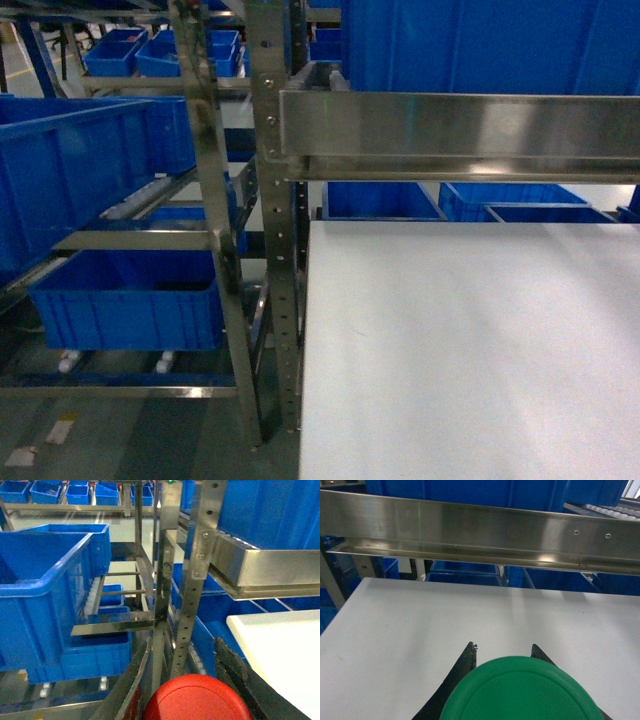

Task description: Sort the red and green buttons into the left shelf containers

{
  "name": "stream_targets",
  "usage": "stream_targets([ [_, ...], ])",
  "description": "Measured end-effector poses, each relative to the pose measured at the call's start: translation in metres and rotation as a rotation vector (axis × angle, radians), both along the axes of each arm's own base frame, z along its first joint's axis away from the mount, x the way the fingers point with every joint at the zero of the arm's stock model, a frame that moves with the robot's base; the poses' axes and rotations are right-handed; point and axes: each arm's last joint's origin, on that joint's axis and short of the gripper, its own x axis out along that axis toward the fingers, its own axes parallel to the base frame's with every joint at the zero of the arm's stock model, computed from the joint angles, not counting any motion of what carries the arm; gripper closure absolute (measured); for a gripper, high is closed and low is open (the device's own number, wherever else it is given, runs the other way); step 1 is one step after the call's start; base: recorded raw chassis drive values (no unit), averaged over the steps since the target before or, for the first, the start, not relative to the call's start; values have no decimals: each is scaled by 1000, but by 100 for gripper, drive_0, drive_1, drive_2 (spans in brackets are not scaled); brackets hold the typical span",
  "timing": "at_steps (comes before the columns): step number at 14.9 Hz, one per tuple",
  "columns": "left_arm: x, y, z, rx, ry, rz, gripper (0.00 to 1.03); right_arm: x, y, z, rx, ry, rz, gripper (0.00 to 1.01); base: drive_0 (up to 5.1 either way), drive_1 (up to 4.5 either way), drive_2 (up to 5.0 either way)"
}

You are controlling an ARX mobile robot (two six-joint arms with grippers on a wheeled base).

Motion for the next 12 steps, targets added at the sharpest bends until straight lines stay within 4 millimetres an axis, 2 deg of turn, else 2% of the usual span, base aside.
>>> stream_targets([
  [12, 0, 0, 0, 0, -3, 1, 71, 0, 0, 0, 0, 0, 0, 76, -495, 247, 247],
])
